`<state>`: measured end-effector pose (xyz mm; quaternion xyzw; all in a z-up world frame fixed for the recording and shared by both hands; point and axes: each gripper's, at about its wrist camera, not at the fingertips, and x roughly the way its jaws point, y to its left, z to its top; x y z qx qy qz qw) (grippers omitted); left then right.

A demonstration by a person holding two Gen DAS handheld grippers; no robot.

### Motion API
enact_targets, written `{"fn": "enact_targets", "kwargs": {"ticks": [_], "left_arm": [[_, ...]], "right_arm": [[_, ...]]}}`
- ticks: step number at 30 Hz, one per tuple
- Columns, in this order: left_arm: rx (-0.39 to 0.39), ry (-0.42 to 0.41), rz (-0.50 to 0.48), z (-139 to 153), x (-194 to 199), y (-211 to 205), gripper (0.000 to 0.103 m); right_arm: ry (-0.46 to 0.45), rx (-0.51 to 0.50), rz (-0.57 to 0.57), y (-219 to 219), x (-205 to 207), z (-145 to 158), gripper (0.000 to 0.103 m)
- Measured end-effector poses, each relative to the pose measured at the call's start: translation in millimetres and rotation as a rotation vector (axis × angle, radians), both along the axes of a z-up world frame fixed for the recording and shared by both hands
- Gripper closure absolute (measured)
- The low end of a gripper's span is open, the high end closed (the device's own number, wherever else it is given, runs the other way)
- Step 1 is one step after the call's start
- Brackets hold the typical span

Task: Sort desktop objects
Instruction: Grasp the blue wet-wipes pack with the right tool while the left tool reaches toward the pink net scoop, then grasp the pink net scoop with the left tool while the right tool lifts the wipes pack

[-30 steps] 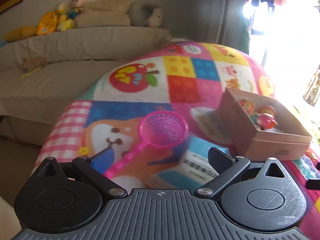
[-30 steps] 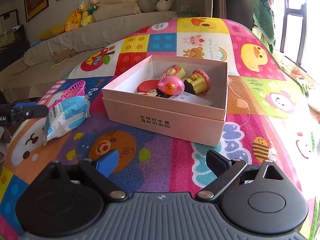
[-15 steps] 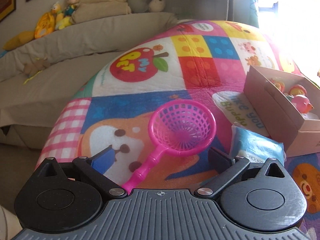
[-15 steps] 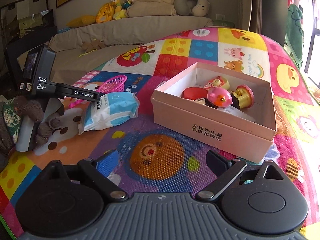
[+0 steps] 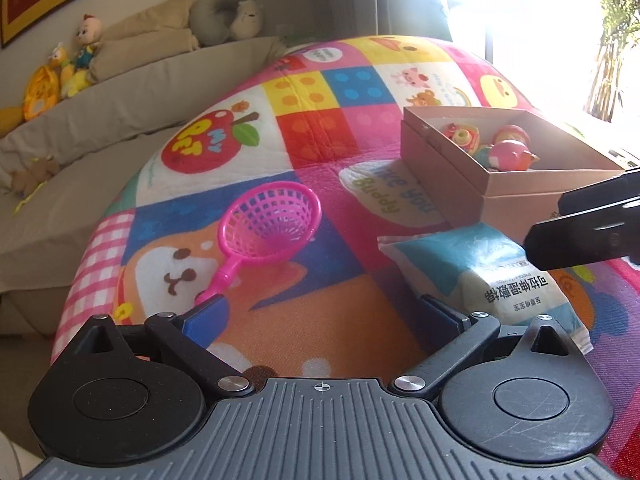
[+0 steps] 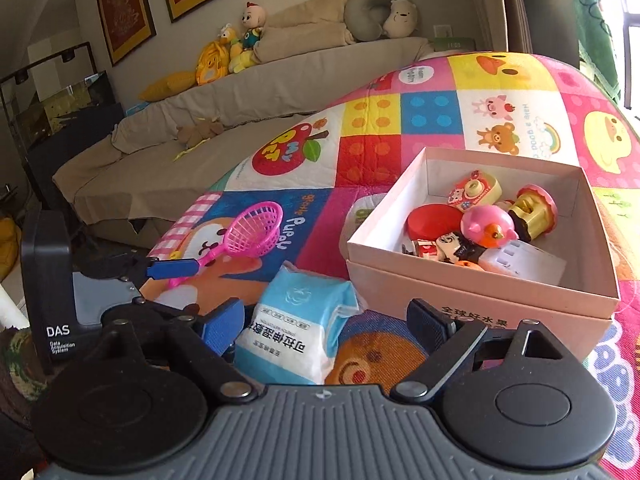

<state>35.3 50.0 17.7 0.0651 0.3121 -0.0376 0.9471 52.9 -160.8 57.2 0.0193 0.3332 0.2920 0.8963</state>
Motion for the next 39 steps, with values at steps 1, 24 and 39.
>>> {"fn": "enact_targets", "kwargs": {"ticks": [1,24,39], "left_arm": [[0.005,0.003,0.010,1,-2,3,0.001],[-0.114,0.103,0.063,-6,27,16,0.001],[-0.128,0.073,-0.006,11,9,2,0.000]], "right_arm": [[0.015,-0.005,0.001,7,6,-3,0.013],[0.088,-0.093,-0.119,-84,-50,-26,0.053],[0.047,-0.077,-0.247,-107,-49,-49,0.010]]}}
